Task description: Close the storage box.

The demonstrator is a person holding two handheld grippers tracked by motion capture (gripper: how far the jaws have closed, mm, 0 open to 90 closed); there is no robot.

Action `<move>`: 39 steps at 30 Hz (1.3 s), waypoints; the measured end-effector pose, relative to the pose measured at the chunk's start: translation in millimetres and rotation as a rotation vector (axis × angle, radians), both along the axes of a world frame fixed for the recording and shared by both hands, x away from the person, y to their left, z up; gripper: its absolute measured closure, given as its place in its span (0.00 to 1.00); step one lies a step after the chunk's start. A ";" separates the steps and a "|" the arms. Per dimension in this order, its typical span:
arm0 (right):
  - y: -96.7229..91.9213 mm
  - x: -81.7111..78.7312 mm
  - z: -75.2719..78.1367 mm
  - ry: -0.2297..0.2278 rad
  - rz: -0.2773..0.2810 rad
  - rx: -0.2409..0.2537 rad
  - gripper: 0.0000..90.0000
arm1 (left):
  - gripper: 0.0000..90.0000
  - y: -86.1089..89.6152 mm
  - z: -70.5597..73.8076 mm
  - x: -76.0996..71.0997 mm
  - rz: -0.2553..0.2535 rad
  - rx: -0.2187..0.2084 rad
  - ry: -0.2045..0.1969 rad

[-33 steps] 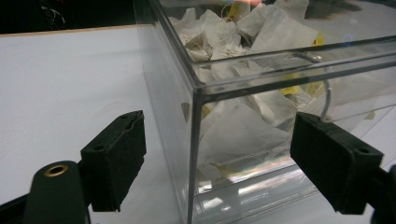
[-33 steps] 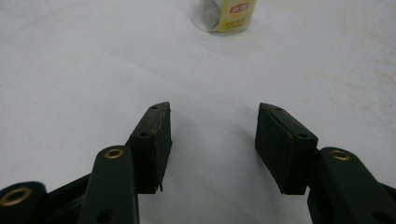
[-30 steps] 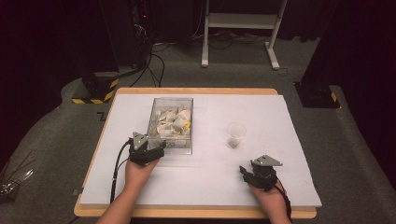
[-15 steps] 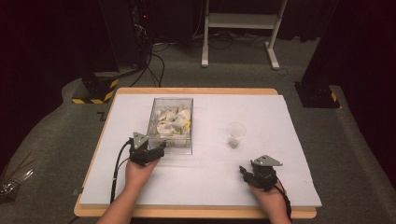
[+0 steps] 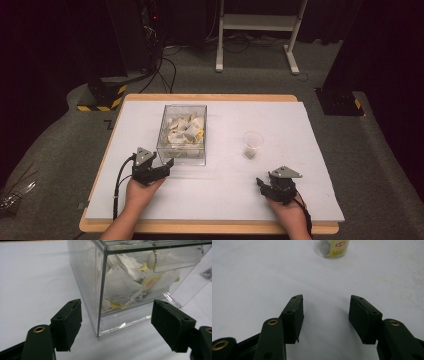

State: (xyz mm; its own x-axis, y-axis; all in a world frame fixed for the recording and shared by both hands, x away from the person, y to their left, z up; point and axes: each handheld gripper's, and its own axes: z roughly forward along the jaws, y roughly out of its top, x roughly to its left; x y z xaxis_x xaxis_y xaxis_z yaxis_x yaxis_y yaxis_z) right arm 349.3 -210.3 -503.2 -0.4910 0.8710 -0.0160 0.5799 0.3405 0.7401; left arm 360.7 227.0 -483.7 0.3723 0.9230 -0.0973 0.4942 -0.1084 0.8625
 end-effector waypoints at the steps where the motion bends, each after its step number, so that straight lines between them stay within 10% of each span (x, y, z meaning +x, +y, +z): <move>1: 0.0 0.0 0.0 0.000 0.000 0.000 0.50 | 0.28 0.6 0.3 -1.4 -0.005 -0.002 0.002; 14: 0.2 -0.1 0.0 -0.001 0.000 -0.001 0.50 | 0.28 20.4 -0.6 -24.7 -0.062 0.040 0.072; 25: 0.5 -0.1 -0.1 -0.001 -0.001 -0.003 0.50 | 0.20 33.9 -21.2 -40.2 -0.067 0.237 0.158; 39: 0.6 -0.1 -0.1 0.000 -0.002 -0.002 0.50 | 0.17 38.1 -25.5 -40.9 -0.058 0.183 0.159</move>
